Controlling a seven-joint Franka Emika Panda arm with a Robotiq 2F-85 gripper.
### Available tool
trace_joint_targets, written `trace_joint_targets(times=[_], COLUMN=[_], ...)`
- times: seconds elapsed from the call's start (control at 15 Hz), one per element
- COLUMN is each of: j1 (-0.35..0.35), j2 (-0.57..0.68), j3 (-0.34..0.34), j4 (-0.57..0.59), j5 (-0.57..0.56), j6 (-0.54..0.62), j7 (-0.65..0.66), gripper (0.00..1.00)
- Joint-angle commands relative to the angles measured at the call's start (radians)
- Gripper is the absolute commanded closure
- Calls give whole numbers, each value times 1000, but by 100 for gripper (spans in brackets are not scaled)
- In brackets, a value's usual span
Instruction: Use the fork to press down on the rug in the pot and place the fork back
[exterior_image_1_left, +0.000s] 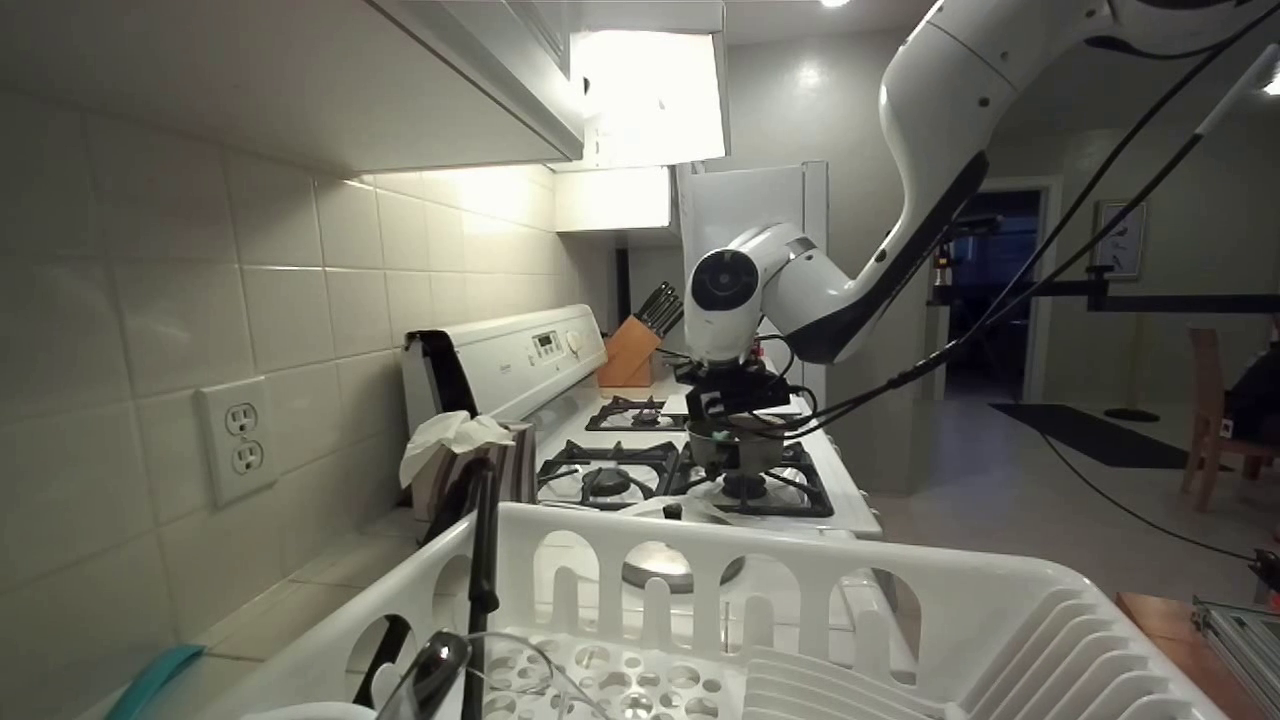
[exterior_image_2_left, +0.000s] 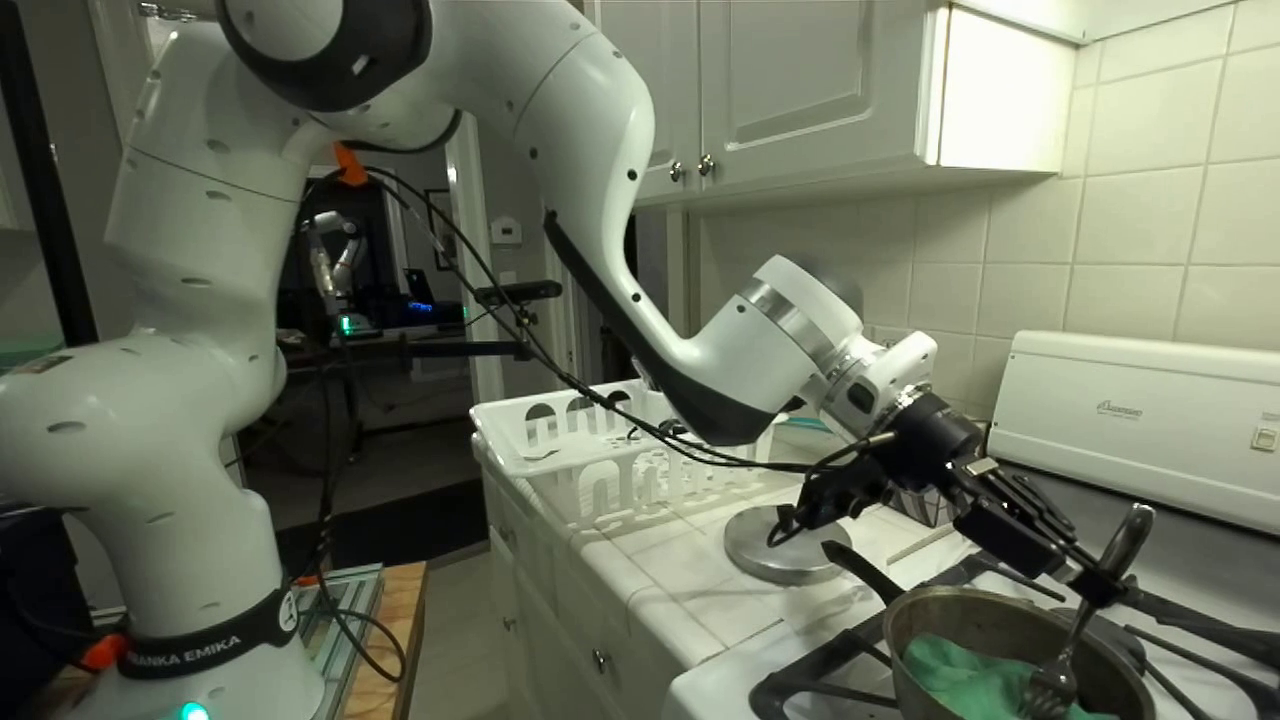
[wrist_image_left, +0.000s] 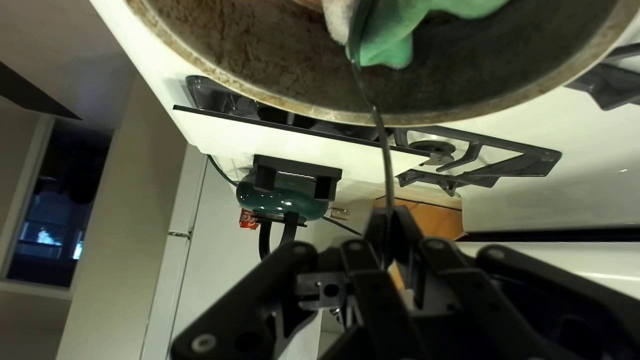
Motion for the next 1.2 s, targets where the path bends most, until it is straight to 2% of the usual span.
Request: trace_joint_targets(times=[0.0, 0.2, 0.4, 0.67, 0.87, 1.13], j1=[1, 18, 46, 64, 64, 57], j2=[-39, -128, -194, -250, -255, -207], j3=[19, 37, 45, 68, 80, 77], j4=[-35, -126, -173, -211, -222, -197], j5=[19, 31, -29, 35, 73, 10], j6=[-26, -48, -96, -182, -208, -155], j7=[-17, -4, 58, 19, -11, 69], gripper=[98, 98, 98, 98, 98, 98])
